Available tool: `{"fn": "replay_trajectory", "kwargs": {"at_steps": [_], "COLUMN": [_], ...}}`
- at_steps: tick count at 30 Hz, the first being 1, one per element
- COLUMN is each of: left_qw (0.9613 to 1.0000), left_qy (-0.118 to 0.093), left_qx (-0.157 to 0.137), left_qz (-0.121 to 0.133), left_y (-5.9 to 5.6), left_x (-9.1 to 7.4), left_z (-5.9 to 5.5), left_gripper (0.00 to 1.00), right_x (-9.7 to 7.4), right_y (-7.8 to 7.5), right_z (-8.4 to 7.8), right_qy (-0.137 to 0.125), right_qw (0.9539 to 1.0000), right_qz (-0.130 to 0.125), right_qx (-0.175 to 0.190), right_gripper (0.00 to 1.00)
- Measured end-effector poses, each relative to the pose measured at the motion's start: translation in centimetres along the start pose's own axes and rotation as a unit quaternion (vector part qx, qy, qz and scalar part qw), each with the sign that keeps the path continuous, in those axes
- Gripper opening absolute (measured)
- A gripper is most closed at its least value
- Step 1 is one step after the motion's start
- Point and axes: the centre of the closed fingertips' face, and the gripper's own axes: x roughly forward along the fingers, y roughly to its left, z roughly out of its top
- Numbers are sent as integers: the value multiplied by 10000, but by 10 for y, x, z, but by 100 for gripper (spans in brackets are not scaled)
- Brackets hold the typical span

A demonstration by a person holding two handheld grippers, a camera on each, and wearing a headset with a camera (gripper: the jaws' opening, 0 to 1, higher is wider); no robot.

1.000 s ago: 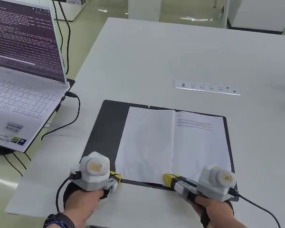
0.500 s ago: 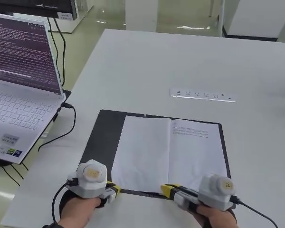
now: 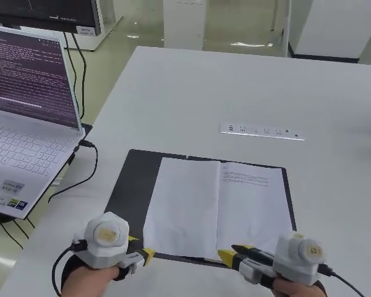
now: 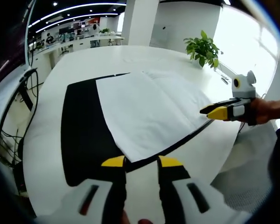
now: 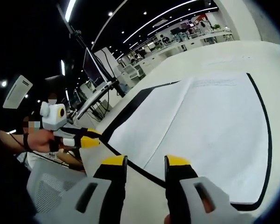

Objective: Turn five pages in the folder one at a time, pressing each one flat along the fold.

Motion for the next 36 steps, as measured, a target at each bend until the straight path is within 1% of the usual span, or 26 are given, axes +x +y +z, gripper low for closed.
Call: {"fn": "replay_trajectory", "kwargs": {"at_steps": [2, 4, 6, 11, 17, 21, 23, 24, 25, 26, 28, 31, 33, 34, 36], "left_qw": [10000, 9999, 9997, 9990, 9980, 9975, 9974, 9975, 9975, 9974, 9970, 9966, 9960, 9959, 9950], "left_qy": [-67, -104, -158, -319, -409, -561, -552, -497, -500, -564, -643, -711, -809, -826, -941], "left_qx": [35, 98, 199, 324, 468, 419, 447, 505, 503, 447, 426, 422, 380, 367, 320], "left_qz": [-8, -2, -1, -37, -85, -122, -74, 1, 4, -11, 3, 39, 40, 38, 17], "left_y": [1, 1, 0, -5, -8, -8, -5, -3, -3, -3, -4, -3, -4, -4, -4], "left_x": [-3, -6, -11, -22, -30, -38, -40, -42, -44, -48, -53, -59, -65, -66, -71], "left_z": [5, 10, 16, 32, 42, 50, 51, 50, 51, 54, 58, 60, 64, 65, 68], "left_gripper": [26, 28, 29, 34, 39, 43, 43, 43, 44, 45, 46, 48, 50, 51, 53], "right_x": [-6, -12, -18, -33, -54, -67, -74, -78, -82, -86, -93, -100, -106, -107, -111], "right_y": [-1, -4, -3, -6, -8, -9, -9, -8, -8, -7, -8, -9, -8, -8, -9], "right_z": [1, 3, 5, 9, 22, 31, 36, 41, 44, 47, 48, 47, 46, 45, 44], "right_qy": [1, -70, -120, -207, -414, -549, -648, -770, -849, -943, -1015, -1039, -1050, -1047, -1019], "right_qw": [10000, 9999, 9998, 9992, 9976, 9964, 9956, 9945, 9939, 9933, 9922, 9912, 9905, 9904, 9900], "right_qz": [-29, -86, -121, -249, -411, -478, -496, -522, -537, -553, -625, -718, -784, -802, -858], "right_qx": [-51, -96, -92, -213, -368, -443, -462, -480, -458, -387, -371, -393, -410, -418, -458], "right_gripper": [34, 36, 38, 41, 45, 48, 51, 54, 55, 56, 56, 56, 57, 57, 57]}}
